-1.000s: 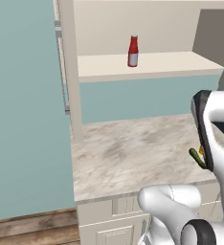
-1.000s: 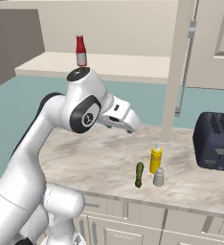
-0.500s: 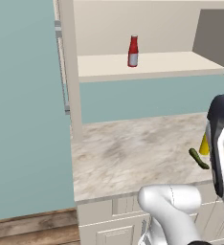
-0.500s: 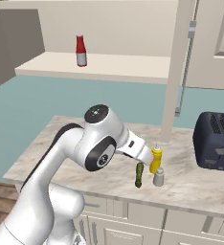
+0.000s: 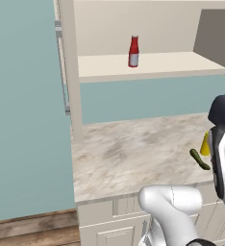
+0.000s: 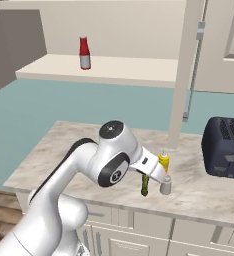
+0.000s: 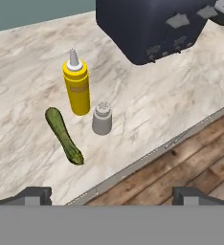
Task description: There are various items on the counter. Only move the condiments/shakers into the cabinet.
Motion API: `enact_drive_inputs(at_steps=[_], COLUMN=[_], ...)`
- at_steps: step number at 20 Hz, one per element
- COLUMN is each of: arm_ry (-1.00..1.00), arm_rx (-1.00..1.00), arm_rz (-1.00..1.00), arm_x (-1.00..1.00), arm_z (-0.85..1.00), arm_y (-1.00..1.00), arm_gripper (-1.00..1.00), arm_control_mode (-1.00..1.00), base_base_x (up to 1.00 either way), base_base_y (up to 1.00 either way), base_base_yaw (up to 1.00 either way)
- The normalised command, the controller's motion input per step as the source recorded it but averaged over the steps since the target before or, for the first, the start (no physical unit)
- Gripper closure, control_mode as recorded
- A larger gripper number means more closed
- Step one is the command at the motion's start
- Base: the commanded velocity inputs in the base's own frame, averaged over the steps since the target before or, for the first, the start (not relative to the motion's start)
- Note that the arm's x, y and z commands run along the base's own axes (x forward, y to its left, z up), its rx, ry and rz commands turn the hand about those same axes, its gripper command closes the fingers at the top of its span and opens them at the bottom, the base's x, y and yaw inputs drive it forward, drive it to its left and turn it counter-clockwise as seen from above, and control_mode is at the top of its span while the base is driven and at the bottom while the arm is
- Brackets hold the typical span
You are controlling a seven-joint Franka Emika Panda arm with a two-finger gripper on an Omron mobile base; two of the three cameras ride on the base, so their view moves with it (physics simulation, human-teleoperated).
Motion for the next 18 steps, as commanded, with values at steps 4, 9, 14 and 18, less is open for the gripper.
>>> enact_drive_inputs(at_steps=[4,9,14,18], arm_ry=[0.0,0.0,0.0,0.0], arm_rx=[0.01,0.08,0.07,0.0], arm_rz=[0.0,0.08,0.04,0.01], arm_x=[0.26,0.2,0.21,0.1], arm_z=[-0.3,-0.3,-0.24,-0.2], arm_y=[-0.43,-0.18,0.0,-0.07], arm_gripper=[-1.0,-1.0,-1.0,-1.0], arm_control_mode=[-1.0,-1.0,-1.0,-1.0], base_base_x=[0.0,0.0,0.0,0.0], base_base_y=[0.0,0.0,0.0,0.0], base_base_yaw=[0.0,0.0,0.0,0.0])
